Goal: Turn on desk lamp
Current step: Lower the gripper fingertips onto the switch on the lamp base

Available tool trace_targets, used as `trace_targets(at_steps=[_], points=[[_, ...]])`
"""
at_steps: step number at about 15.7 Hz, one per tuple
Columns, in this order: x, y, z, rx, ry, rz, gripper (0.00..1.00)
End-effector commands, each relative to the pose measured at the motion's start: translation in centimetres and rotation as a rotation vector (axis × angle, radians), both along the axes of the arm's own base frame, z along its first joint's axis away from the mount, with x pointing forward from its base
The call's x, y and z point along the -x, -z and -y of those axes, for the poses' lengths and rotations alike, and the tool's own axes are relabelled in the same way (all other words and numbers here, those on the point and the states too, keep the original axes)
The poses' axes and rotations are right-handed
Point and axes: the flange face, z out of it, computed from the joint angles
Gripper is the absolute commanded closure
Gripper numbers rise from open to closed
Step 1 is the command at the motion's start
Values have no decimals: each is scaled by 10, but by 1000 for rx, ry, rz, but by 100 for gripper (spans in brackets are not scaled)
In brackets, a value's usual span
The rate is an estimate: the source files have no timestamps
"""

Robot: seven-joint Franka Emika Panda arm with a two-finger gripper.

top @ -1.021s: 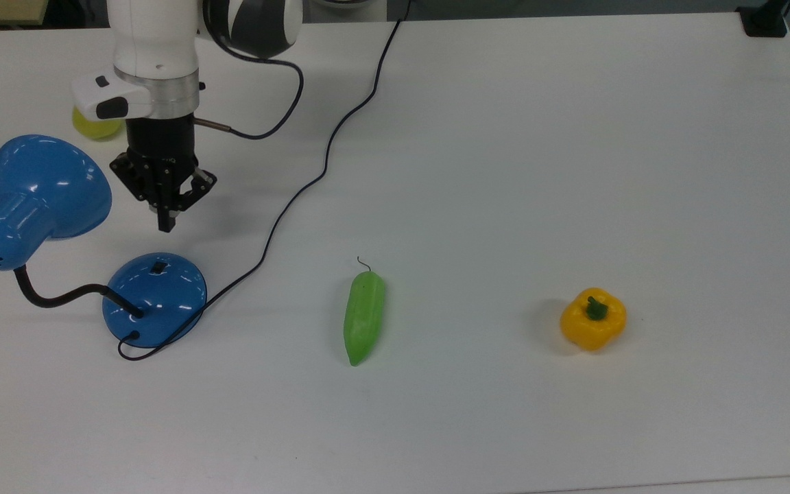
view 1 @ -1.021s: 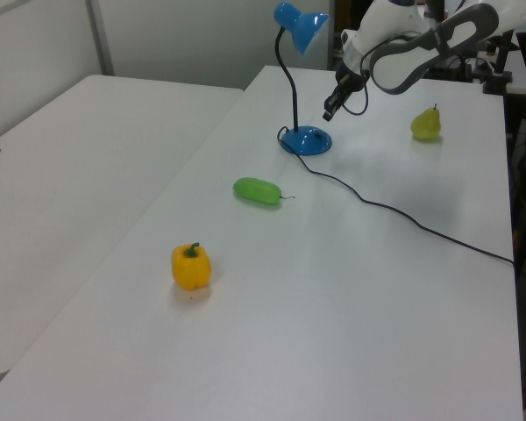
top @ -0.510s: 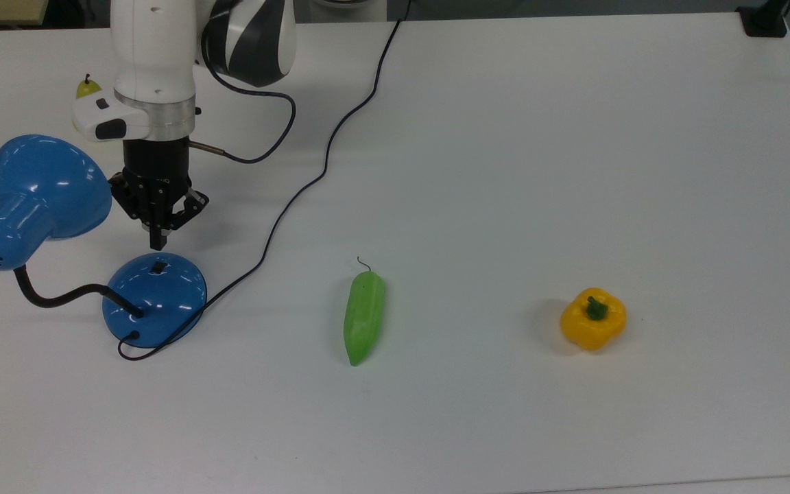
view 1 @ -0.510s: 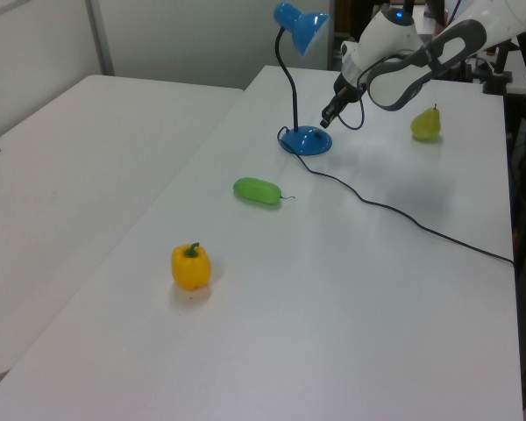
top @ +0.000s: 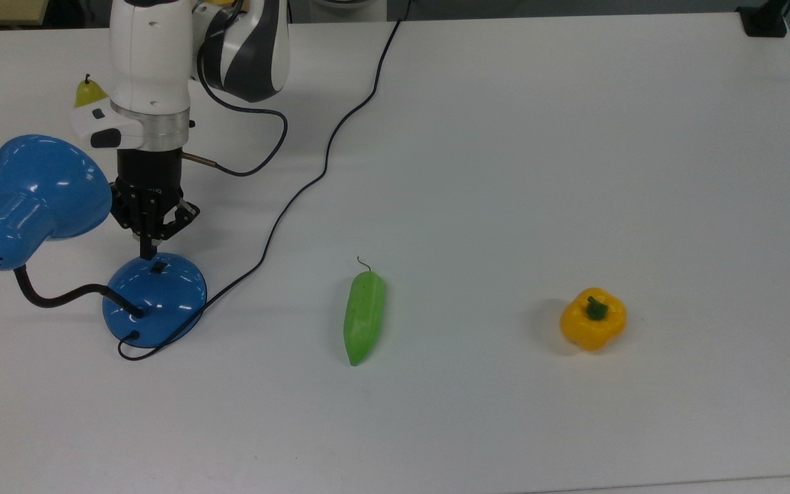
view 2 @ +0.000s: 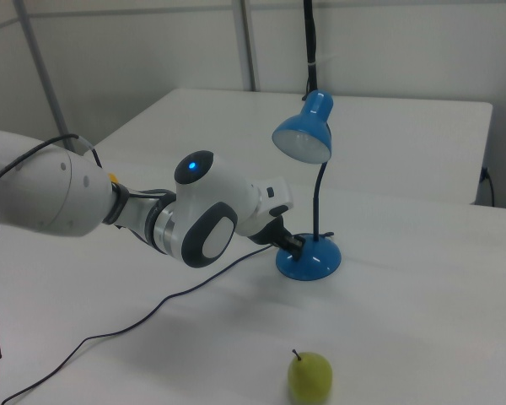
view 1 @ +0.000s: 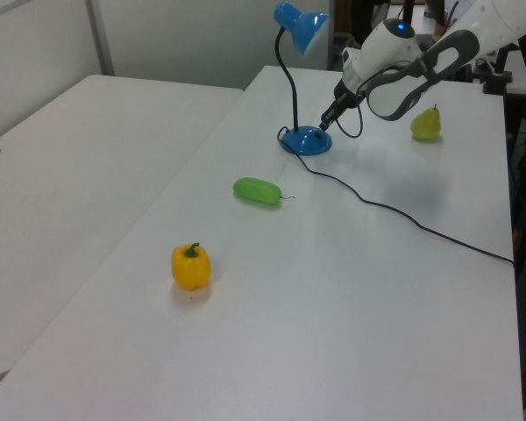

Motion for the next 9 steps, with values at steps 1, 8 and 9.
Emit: trace_targets(at_steps=[1, 8, 9], points=[[-4, 4, 0, 8, 4, 15, 99], [-11, 6, -3, 14, -1, 54, 99], [-11, 7, -3, 15, -2, 53, 99]])
